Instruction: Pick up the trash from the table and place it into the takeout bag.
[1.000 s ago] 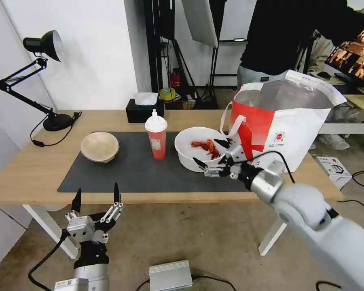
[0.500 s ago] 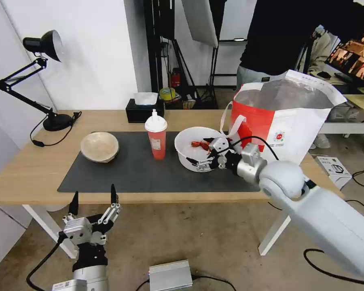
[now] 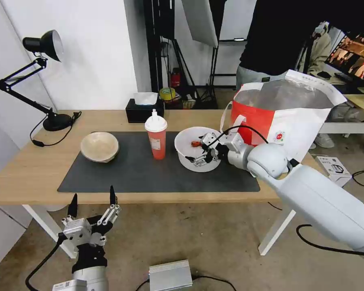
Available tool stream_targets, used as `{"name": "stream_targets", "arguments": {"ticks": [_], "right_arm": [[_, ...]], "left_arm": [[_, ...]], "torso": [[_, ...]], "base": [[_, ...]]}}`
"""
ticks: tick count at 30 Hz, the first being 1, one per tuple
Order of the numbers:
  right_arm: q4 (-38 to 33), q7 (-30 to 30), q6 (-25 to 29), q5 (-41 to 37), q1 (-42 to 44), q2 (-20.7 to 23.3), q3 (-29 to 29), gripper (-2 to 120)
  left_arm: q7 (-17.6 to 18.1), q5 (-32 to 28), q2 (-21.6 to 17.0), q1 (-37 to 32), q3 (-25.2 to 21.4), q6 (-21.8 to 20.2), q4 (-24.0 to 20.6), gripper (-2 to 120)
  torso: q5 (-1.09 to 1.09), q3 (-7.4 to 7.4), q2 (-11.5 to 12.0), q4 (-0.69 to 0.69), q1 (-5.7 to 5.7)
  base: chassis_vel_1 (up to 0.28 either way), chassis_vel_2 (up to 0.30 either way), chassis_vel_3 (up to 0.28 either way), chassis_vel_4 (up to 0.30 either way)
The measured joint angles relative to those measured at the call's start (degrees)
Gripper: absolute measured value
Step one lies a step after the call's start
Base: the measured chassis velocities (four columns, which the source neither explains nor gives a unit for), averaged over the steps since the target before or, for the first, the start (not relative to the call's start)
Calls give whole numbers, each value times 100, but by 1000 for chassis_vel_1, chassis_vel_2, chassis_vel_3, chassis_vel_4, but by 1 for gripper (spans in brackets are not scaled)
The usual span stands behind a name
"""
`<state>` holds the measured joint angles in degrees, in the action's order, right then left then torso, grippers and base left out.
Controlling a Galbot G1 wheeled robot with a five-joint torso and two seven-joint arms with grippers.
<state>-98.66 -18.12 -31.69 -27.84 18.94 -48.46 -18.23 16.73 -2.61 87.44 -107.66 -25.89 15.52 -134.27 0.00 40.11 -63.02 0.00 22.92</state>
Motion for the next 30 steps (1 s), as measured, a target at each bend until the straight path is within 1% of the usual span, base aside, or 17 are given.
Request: {"name": "stream_targets", "arguments": {"ticks": [5, 10, 16, 22, 30], "right_arm": [[83, 15, -190, -83, -180, 4, -179, 100], [218, 4, -319, -97, -217, -72, -220, 100], [250, 0, -350, -128, -184, -145, -213, 100], [148, 1, -352, -170, -158, -117, -171, 100], [-48, -26, -352, -208, -109, 35, -145, 100]], "left_arm": [[-1, 76, 63, -2, 28, -4, 29, 100], [-1, 130, 76, -3, 37, 5, 66, 100], [14, 143, 56, -1, 5, 10, 64, 100], [14, 214, 94, -18, 25, 23, 59, 100], [17, 321, 166, -48, 55, 54, 58, 100]], "torso": [[0, 0, 0, 0, 0], [1, 0, 0, -1, 0], [0, 0, -1, 1, 0], [0, 0, -1, 0, 0], [0, 0, -1, -1, 0]], "base": [[0, 0, 0, 0], [0, 0, 0, 0], [0, 0, 0, 0], [0, 0, 0, 0], [0, 0, 0, 0]]}}
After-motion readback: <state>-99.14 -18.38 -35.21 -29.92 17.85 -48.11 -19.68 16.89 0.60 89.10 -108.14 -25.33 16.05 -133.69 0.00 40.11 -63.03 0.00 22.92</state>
